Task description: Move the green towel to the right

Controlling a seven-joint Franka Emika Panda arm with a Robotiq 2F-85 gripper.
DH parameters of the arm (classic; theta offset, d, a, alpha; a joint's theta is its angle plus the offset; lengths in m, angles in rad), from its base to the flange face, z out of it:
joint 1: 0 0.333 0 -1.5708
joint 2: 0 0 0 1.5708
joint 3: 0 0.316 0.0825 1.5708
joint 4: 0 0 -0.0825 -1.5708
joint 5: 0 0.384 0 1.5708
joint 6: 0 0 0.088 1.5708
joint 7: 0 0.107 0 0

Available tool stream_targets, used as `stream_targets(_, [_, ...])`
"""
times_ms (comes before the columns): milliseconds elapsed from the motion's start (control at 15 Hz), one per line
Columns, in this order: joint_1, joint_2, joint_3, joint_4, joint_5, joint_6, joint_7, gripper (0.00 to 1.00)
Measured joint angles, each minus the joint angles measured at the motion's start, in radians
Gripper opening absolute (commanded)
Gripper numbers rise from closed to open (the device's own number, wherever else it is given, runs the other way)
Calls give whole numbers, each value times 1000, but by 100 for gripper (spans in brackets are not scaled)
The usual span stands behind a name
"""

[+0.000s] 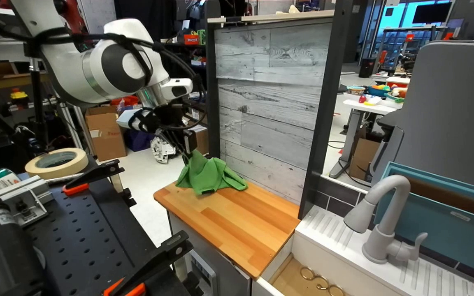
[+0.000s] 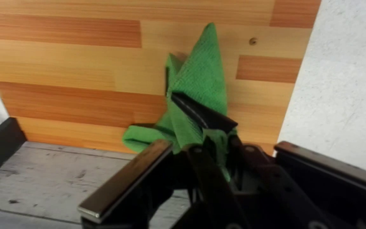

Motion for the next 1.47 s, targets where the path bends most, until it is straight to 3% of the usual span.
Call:
stream_targets(267, [56,-81,-122,-117,42,46,-3,2])
stream_targets(533, [39,-84,-135,-163,92,70,-7,2])
stream_targets(867, [-50,-53,-53,-164,131,94,-23,2])
stream_targets(1467, [-349,49,123,-28,135,92,-101,2])
